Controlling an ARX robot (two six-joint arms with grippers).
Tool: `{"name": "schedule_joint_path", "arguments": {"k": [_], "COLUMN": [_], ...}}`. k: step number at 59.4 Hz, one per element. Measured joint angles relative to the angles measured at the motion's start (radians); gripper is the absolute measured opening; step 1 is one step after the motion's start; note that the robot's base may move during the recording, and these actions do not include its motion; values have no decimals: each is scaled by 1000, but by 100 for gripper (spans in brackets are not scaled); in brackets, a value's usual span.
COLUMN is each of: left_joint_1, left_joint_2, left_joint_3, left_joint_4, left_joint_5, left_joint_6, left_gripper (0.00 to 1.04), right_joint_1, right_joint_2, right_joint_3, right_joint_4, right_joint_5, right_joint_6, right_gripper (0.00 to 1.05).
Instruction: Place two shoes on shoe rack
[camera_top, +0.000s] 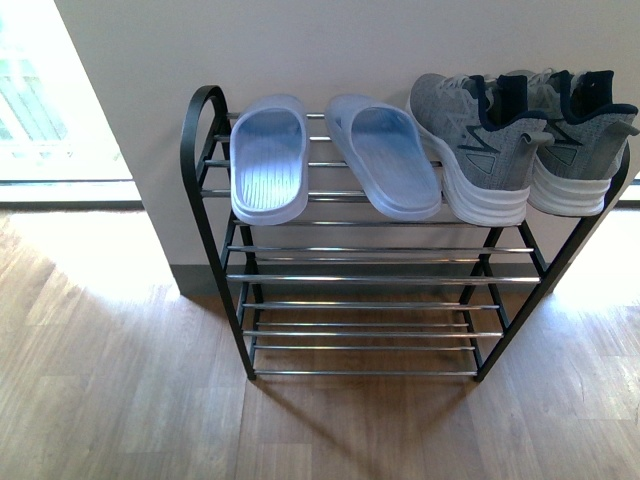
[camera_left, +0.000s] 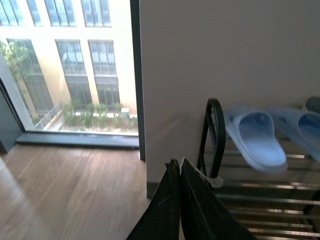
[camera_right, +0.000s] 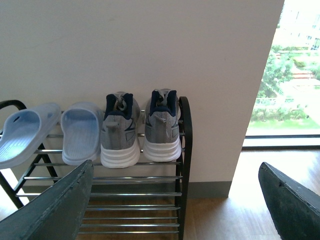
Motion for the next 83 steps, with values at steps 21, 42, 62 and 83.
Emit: {"name": "schedule_joint_path", "arguments": {"k": [21, 42, 62, 83], "left_joint_1": [0, 0, 0, 0], "left_joint_2": [-37, -38, -38, -39], "left_joint_3": [0, 0, 0, 0], "left_joint_4": [-22, -22, -22, -22], "left_joint_5": [0, 0, 0, 0], "left_joint_6": [-1, -1, 0, 0], "left_gripper": [13, 72, 95, 95], "right_joint_1": [0, 0, 0, 0], "right_joint_2": [-1, -1, 0, -1], "right_joint_3": [0, 0, 0, 0], "right_joint_4": [0, 0, 0, 0], "right_joint_5": [-1, -1, 0, -2], "right_joint_6": [0, 0, 0, 0], "right_gripper": [96, 96, 96, 96]}}
